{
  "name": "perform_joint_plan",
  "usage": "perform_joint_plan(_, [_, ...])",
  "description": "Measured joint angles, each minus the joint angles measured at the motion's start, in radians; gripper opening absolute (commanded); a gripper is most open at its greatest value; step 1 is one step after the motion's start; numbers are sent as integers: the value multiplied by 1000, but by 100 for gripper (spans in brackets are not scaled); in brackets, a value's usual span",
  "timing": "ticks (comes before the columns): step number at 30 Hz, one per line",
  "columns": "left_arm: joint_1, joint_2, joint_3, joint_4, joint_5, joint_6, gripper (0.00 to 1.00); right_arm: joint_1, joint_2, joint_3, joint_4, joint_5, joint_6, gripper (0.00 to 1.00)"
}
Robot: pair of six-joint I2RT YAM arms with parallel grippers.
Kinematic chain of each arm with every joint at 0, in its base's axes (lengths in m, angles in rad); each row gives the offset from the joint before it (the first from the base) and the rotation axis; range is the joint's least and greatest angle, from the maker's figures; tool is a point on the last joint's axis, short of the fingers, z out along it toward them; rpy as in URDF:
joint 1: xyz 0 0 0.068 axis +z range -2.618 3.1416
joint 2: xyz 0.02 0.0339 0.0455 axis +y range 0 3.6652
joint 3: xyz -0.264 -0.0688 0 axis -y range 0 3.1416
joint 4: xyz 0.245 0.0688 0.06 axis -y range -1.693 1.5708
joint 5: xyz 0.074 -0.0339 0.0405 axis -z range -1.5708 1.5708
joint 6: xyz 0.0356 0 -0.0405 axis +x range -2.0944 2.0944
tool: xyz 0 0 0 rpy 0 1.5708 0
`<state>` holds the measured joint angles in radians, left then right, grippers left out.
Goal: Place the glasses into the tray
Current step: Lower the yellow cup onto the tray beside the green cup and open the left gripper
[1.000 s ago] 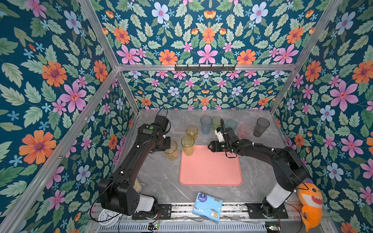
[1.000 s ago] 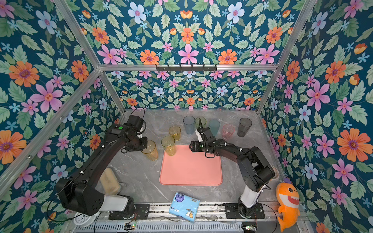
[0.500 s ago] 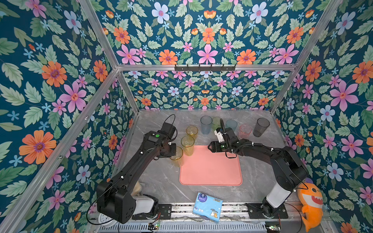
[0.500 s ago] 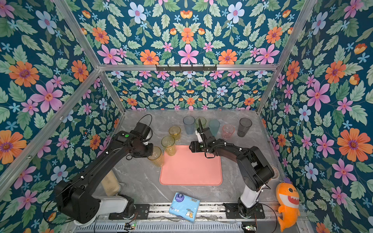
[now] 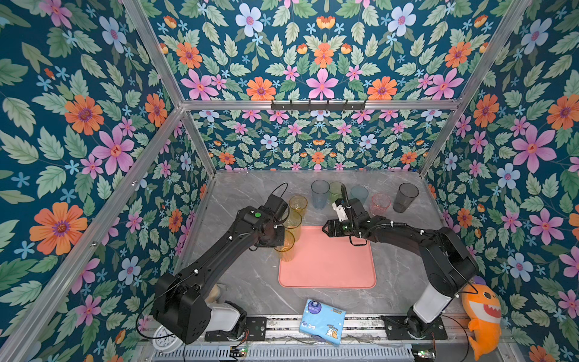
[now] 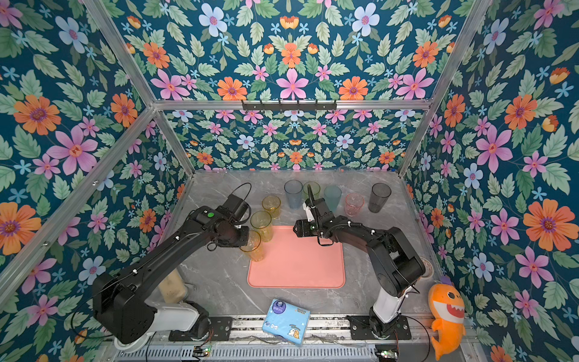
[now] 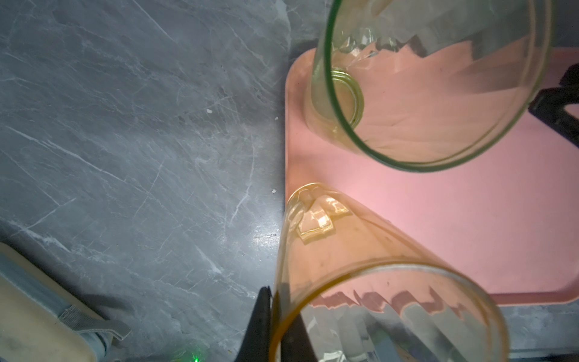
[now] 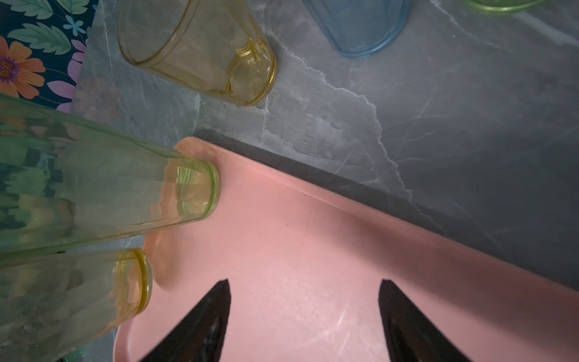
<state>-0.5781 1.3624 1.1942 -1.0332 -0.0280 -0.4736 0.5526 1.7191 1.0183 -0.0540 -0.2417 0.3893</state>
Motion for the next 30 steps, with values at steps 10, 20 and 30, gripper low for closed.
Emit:
perform_joint_plan(10, [-46,32,13,9,-14,-27,0,2,0,0,0,0,0,76])
perform_joint_plan(20, [-63,63,19,18,-30,-42,0,2,5,9,-1,0,0,76])
perform_joint_plan(30, [-72,95,33,32,-37,-43,0,2,8,11,-2,0,0,76])
